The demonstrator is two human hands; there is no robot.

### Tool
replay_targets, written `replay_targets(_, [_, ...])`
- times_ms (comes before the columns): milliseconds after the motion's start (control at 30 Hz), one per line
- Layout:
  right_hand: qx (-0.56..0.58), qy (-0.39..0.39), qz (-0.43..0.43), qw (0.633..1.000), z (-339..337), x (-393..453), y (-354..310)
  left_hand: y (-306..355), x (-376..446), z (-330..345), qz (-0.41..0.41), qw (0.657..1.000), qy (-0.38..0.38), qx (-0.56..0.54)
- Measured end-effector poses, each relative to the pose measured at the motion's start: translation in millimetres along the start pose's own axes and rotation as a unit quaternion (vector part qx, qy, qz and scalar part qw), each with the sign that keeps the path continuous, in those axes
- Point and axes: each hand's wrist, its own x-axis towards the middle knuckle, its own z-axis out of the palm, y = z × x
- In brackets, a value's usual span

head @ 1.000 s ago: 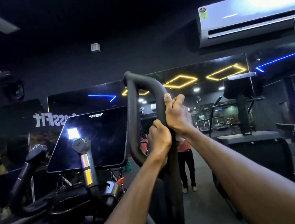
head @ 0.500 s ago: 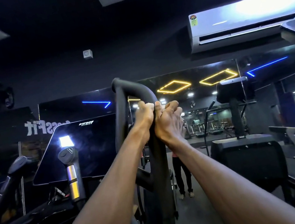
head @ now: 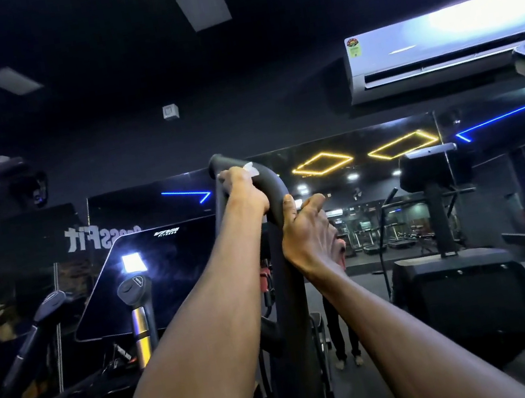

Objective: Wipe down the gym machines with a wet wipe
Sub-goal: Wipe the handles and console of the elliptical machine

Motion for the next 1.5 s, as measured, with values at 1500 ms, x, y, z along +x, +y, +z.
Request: replay_targets(1500, [0.036, -0.217, 0.088, 0.972, -25.6, -66.6, 21.7, -103.1, -107.8, -95.4, 0.209, 0.838, -0.098, 0.494])
